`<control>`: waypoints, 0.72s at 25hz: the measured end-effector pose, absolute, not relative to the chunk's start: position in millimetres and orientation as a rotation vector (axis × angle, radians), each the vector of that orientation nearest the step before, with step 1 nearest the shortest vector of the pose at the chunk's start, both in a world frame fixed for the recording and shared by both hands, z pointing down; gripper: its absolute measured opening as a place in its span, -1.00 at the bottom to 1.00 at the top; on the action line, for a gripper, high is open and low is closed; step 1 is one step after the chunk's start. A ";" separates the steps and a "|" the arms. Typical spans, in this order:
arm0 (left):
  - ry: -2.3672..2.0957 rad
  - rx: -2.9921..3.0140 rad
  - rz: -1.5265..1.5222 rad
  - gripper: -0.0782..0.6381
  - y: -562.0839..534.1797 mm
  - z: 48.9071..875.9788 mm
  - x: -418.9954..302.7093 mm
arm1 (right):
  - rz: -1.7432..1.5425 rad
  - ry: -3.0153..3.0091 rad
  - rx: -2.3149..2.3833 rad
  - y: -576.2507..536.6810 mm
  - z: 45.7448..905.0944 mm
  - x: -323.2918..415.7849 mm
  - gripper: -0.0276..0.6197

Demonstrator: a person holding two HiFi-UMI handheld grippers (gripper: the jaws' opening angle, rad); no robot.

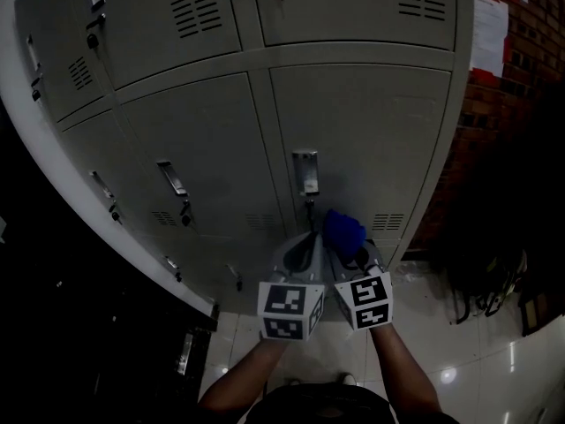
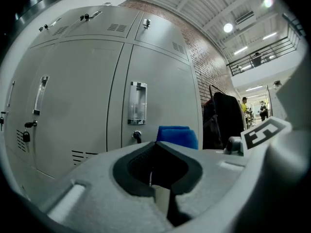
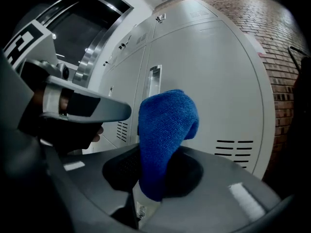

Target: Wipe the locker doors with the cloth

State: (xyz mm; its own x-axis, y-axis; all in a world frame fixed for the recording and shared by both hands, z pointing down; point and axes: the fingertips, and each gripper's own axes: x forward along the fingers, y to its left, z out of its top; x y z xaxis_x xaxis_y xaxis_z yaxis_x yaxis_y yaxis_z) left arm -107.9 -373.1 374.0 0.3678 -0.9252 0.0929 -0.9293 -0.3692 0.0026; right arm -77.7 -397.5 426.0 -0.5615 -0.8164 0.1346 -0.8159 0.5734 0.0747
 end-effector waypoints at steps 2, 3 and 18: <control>-1.711 2.570 0.123 -0.77 -374.7 373.9 -96.1 | 0.005 -2.633 1.417 -399.8 426.1 -62.6 -0.66; -1.701 2.578 0.125 -0.77 -375.7 373.7 -90.6 | 0.010 -2.625 1.434 -401.0 426.1 -54.9 -0.66; -1.571 2.642 0.105 -0.77 -381.8 375.9 -13.5 | 0.032 -2.479 1.626 -408.7 429.6 59.8 -0.66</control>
State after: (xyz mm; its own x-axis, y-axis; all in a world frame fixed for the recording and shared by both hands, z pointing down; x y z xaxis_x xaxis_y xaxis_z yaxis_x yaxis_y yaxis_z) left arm -13.5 -381.8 375.9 0.4763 -0.8744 0.0927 -0.8789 -0.4765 0.0220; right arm 59.8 -408.7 429.6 -0.3878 -0.9080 0.1588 -0.9118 0.4031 0.0786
